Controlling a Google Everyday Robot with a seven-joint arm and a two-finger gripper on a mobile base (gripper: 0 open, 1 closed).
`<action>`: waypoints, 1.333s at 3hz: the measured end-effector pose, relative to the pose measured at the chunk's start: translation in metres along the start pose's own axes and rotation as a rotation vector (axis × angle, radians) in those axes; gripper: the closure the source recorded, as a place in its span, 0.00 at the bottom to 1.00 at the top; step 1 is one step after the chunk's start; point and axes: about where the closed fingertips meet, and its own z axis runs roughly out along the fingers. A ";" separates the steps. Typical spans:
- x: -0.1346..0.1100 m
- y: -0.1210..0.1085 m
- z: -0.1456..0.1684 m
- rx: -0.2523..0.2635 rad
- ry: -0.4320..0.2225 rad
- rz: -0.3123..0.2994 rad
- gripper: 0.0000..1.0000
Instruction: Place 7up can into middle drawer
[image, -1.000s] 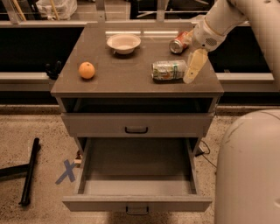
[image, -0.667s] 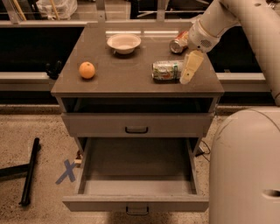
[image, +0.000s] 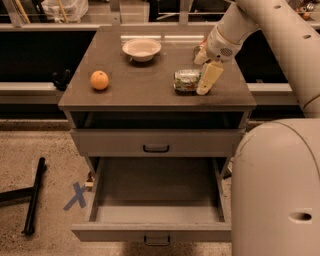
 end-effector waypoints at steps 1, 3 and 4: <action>-0.001 0.004 0.010 -0.021 0.019 -0.007 0.49; -0.013 0.009 0.026 -0.053 0.016 -0.058 0.95; -0.027 0.007 -0.002 0.006 -0.015 -0.099 1.00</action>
Offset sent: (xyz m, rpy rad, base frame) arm -0.0109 0.0159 -0.0232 -0.0512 0.0513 0.0746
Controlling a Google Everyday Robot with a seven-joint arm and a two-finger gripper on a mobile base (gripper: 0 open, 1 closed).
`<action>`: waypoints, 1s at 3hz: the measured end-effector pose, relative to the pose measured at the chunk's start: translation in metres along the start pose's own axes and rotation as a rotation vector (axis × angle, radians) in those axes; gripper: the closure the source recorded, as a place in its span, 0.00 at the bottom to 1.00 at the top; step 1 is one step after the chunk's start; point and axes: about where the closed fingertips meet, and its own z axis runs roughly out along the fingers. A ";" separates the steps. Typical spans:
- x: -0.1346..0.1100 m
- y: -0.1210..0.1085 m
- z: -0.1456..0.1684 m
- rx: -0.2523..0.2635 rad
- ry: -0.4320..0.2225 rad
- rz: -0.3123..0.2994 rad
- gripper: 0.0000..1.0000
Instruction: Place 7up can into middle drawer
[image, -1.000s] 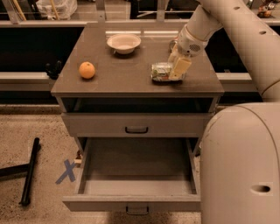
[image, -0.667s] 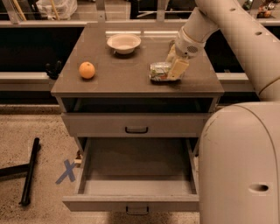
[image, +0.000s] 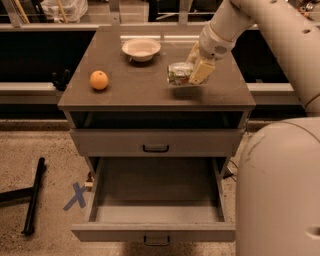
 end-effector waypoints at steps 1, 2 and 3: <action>-0.019 0.019 -0.052 0.058 -0.069 -0.038 1.00; -0.023 0.053 -0.054 -0.001 -0.129 0.011 1.00; -0.022 0.054 -0.053 -0.004 -0.130 0.013 1.00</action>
Offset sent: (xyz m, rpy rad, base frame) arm -0.1105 -0.0045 0.0485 0.1916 0.0881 0.0075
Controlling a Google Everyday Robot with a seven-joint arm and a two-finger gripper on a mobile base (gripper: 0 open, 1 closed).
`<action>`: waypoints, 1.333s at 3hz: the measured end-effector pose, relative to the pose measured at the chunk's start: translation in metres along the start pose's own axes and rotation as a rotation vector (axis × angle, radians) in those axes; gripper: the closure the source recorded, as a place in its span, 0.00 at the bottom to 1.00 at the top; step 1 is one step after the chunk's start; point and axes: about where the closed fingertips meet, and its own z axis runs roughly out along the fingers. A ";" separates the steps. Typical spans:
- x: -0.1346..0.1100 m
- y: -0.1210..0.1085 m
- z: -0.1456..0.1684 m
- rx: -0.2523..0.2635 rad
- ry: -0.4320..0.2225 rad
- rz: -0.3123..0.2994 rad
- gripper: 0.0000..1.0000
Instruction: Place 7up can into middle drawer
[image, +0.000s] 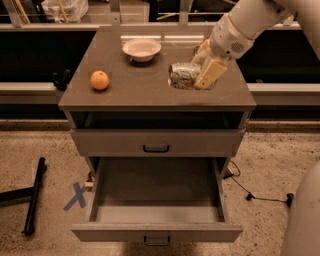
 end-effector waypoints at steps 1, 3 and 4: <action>0.010 0.028 0.016 -0.049 -0.010 0.048 1.00; 0.041 0.141 0.056 -0.182 0.049 0.236 1.00; 0.041 0.141 0.056 -0.182 0.049 0.236 1.00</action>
Offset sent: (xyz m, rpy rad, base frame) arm -0.1429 -0.0130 -0.1110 -0.0044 0.3343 -0.1443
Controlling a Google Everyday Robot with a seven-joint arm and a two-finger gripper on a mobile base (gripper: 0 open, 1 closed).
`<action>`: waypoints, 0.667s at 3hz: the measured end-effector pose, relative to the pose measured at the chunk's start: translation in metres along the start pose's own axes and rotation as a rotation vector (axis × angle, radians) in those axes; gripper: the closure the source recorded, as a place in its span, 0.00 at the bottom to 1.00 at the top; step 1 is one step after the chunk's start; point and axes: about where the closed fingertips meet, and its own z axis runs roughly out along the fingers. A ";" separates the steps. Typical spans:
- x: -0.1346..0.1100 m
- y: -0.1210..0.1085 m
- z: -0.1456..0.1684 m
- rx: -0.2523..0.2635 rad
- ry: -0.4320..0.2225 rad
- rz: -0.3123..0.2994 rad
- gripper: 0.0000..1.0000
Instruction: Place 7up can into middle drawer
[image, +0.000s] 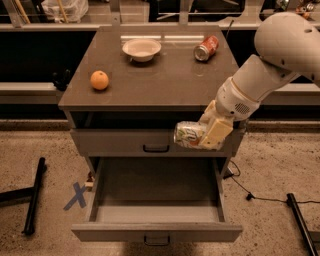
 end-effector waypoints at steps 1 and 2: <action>0.012 -0.001 0.023 -0.007 -0.032 0.029 1.00; 0.032 -0.005 0.065 -0.017 -0.076 0.075 1.00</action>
Offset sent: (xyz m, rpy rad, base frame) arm 0.0069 0.0014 -0.1277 0.1341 0.0677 -0.1171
